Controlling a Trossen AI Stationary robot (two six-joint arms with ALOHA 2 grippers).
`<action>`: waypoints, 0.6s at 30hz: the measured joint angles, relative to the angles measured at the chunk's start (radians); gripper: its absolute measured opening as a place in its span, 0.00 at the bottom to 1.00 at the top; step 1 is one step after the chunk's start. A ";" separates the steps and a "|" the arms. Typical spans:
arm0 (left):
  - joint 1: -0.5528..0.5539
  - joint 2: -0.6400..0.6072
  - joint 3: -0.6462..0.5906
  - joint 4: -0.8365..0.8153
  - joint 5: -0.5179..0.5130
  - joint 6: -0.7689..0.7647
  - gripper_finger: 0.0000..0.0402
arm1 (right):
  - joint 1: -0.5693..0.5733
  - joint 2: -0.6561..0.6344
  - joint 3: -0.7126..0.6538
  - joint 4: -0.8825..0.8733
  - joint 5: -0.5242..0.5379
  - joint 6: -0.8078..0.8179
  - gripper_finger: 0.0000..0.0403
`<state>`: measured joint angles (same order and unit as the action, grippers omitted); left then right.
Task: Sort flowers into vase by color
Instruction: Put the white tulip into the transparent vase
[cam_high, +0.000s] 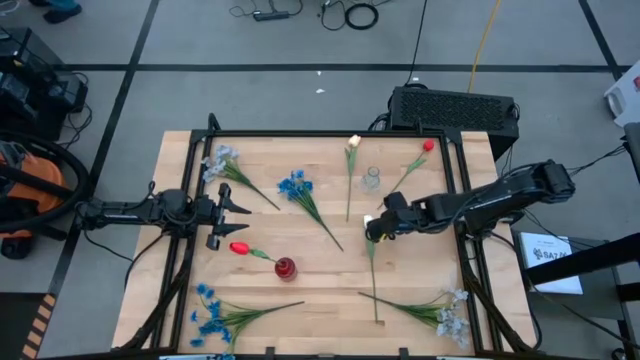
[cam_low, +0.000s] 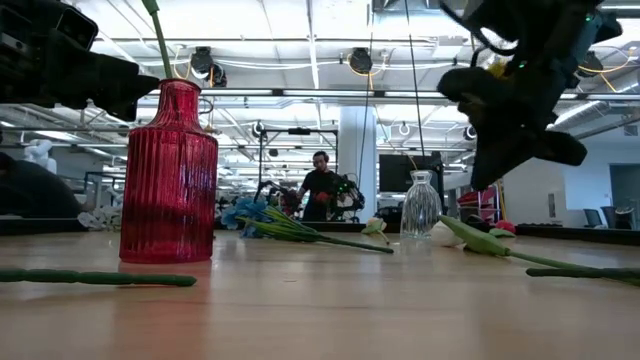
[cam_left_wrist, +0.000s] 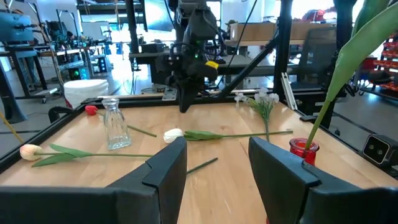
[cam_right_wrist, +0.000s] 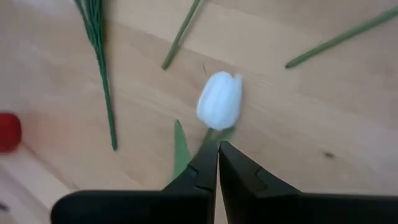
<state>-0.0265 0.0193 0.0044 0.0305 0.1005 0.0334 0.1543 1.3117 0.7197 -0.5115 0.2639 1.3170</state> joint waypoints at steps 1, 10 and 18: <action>0.000 0.000 0.000 0.002 0.000 0.000 0.45 | -0.003 0.013 0.000 0.013 -0.001 0.026 0.02; 0.000 0.000 0.000 0.010 -0.067 -0.409 0.45 | -0.004 0.110 0.000 0.094 -0.075 0.146 0.14; 0.000 0.000 0.000 -0.003 -0.161 -0.523 0.45 | -0.010 0.165 0.000 0.164 -0.128 0.135 0.32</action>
<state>-0.0265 0.0193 0.0045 0.0274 -0.0600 -0.4900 0.1441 1.4765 0.7197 -0.3477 0.1356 1.4521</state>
